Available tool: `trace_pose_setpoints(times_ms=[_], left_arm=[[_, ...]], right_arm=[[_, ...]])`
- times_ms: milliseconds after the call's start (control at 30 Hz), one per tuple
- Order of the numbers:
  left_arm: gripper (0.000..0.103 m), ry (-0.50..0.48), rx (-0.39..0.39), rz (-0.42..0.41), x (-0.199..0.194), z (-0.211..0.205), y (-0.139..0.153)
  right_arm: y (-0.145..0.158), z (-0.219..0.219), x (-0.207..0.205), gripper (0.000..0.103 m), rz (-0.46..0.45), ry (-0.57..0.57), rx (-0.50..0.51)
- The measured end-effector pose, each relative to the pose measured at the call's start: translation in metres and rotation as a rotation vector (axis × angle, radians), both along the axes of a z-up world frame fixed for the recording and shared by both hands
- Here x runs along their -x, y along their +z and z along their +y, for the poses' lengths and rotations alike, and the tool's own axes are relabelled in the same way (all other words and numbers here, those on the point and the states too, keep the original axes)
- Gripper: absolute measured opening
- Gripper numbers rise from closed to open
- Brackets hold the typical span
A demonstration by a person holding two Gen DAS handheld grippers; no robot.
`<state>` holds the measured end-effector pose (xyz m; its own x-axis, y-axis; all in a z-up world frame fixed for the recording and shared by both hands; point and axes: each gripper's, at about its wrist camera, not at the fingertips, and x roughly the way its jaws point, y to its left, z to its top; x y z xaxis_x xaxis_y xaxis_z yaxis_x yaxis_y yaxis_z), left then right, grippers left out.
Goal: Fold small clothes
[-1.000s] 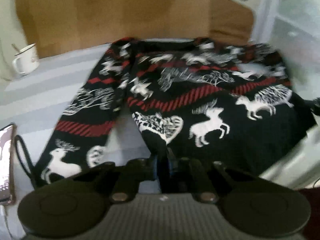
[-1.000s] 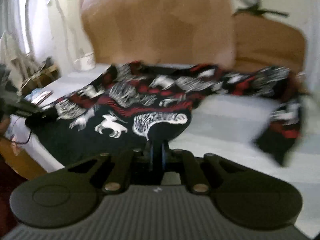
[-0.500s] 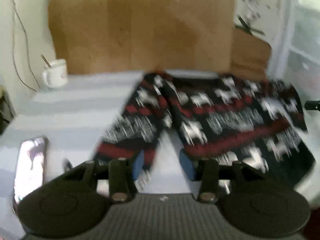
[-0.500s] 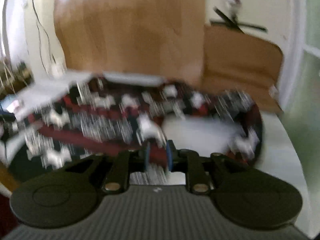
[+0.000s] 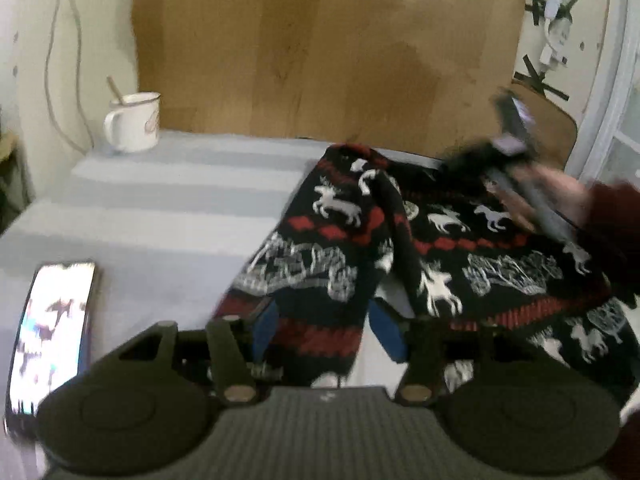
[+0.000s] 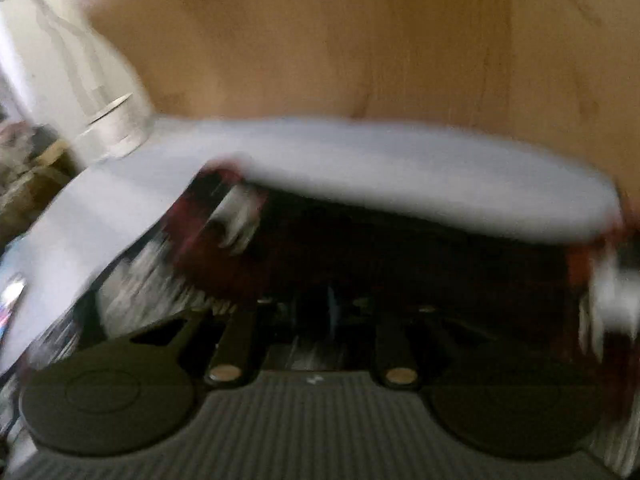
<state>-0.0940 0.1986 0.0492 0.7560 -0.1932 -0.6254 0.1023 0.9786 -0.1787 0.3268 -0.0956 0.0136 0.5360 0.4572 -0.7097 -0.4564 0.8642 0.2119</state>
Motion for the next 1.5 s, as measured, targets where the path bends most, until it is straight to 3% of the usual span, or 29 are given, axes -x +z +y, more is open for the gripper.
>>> trace_pose_setpoints(times_ms=[67,100,133,267,433,700,800,933,1000,1067,1133,1200,1233,1333,1500], left_arm=[[0.053,0.015,0.018,0.001,0.013,0.004,0.002],[0.053,0.024,0.027,-0.002,0.019,0.006,0.003],[0.054,0.037,0.035,-0.011,0.025,0.007,0.007],[0.059,0.074,0.081,-0.095,0.047,0.02,0.023],[0.059,0.078,0.158,-0.178,0.06,0.032,0.036],[0.063,0.066,0.092,-0.296,0.127,0.027,0.054],[0.063,0.093,0.07,-0.324,0.157,0.031,0.054],[0.067,0.136,0.063,-0.344,0.191,0.041,0.048],[0.071,0.154,0.06,-0.343,0.2,0.047,0.045],[0.071,0.168,0.07,-0.342,0.205,0.054,0.041],[0.071,0.174,0.095,-0.341,0.206,0.061,0.037],[0.071,0.173,0.105,-0.338,0.205,0.065,0.034],[0.071,0.171,0.106,-0.336,0.205,0.067,0.033],[0.072,0.159,0.118,-0.346,0.199,0.069,0.032],[0.073,0.127,0.125,-0.345,0.166,0.056,0.034]], right_arm=[[0.015,0.013,-0.035,0.015,-0.18,-0.101,0.059],[0.026,0.017,-0.046,0.021,-0.27,-0.155,0.093],[0.036,0.015,-0.05,0.021,-0.309,-0.2,0.102],[0.061,0.006,-0.035,0.021,-0.268,-0.15,-0.004],[0.07,0.023,0.052,0.027,-0.256,0.071,0.008],[0.066,0.11,0.229,0.04,-0.22,0.593,0.044],[0.052,0.146,0.279,0.048,-0.174,0.715,0.065],[0.04,0.184,0.322,0.061,-0.208,0.861,0.108],[0.033,0.204,0.333,0.074,-0.229,0.913,0.145],[0.026,0.214,0.339,0.077,-0.212,0.957,0.19],[0.014,0.235,0.328,0.072,-0.186,0.93,0.229],[0.02,0.237,0.316,0.017,-0.089,0.902,0.188],[0.028,0.234,0.317,0.012,-0.086,0.888,0.185],[0.07,0.237,0.296,0.012,-0.119,0.805,0.087],[0.182,0.245,0.242,0.012,-0.2,0.667,-0.19]])
